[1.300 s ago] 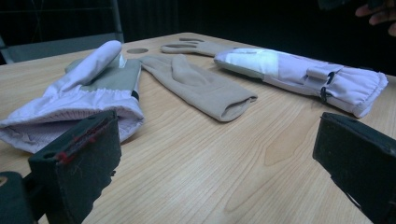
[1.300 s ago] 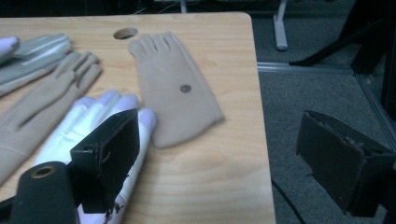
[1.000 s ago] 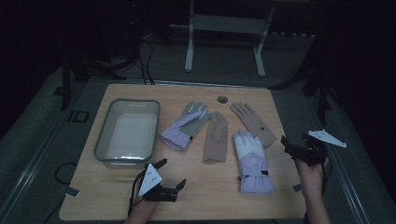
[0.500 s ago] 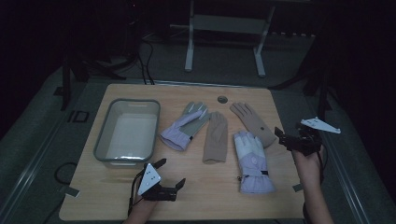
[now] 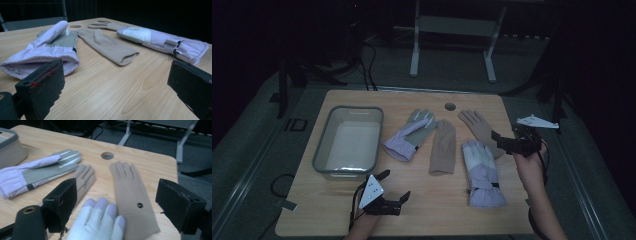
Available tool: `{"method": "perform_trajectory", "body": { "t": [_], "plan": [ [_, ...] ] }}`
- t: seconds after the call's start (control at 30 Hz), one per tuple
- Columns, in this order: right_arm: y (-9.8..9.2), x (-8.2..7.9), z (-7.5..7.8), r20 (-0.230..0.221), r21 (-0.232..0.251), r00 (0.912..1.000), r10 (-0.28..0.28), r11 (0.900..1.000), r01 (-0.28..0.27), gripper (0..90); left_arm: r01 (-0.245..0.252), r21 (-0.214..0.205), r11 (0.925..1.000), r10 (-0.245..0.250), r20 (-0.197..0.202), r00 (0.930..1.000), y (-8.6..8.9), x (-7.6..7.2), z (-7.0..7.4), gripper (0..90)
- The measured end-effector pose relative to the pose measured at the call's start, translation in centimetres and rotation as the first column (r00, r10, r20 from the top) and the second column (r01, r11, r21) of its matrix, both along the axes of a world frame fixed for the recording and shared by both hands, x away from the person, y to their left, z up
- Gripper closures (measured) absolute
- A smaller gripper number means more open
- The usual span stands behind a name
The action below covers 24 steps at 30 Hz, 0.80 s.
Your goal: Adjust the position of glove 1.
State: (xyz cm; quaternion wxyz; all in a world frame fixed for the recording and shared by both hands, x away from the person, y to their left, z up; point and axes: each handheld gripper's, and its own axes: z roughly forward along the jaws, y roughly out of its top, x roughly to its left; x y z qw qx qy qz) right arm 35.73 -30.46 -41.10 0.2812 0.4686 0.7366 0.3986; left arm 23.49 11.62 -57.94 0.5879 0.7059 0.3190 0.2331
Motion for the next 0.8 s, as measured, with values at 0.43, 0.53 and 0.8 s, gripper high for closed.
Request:
{"method": "perform_trajectory", "body": {
  "t": [0.43, 0.53, 0.8],
  "plan": [
    [4.8, 1.5, -0.5, -0.042, 0.005, 0.9955, 0.085, 0.9964, -0.085, 16.2, 0.008, 0.003, 1.0, -0.008, -0.003, 1.0, 0.0, 0.0, 0.0, 1.3],
    [6.0, 2.0, -0.9, -0.058, 0.009, 0.9932, 0.101, 0.9949, -0.1, 16.2, 0.013, 0.005, 0.9999, -0.013, -0.002, 0.9999, -0.1, 0.0, 0.0, 1.4],
    [10.2, 3.4, -2.1, -0.103, 0.008, 0.9788, 0.177, 0.9841, -0.178, 16.9, 0.024, 0.007, 0.9997, -0.024, -0.004, 0.9997, -0.1, 0.0, 0.0, 1.3]
  ]
}}
